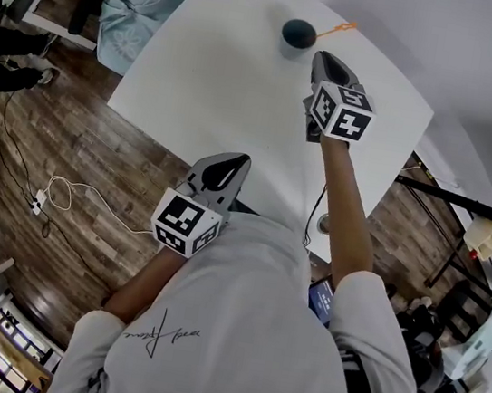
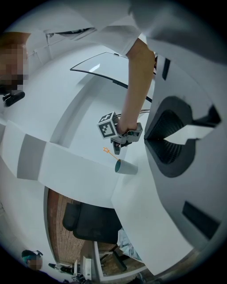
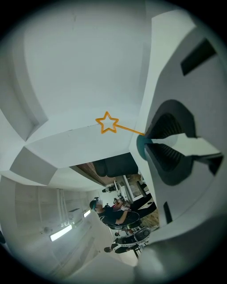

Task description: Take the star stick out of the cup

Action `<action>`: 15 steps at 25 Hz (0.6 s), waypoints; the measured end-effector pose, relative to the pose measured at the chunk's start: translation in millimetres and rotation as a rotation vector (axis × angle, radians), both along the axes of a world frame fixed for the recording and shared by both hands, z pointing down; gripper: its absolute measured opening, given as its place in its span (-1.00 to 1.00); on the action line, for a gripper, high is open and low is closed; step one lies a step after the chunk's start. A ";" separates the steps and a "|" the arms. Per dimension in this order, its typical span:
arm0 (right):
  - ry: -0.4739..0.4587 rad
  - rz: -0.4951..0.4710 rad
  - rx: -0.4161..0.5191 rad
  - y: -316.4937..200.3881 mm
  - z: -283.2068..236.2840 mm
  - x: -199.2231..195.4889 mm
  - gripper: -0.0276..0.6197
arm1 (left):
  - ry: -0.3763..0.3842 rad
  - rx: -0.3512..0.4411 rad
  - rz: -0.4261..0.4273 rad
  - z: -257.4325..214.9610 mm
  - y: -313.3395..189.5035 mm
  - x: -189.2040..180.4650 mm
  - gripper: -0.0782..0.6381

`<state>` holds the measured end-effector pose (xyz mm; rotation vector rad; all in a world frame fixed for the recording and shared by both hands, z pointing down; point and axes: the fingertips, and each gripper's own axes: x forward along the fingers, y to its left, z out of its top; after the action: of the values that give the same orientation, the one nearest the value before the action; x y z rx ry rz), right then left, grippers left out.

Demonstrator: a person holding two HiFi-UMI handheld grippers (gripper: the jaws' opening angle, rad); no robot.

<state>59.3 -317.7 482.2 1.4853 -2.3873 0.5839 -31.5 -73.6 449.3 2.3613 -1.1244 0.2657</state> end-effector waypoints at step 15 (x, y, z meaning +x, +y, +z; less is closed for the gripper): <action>-0.022 0.025 -0.022 -35.0 8.7 -2.9 -0.72 | 0.003 -0.006 -0.025 2.6 -7.1 -7.8 -0.76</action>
<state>56.4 -352.7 490.9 1.5088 -2.3740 0.6332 -39.3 -80.7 451.9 2.3401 -1.1493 0.2557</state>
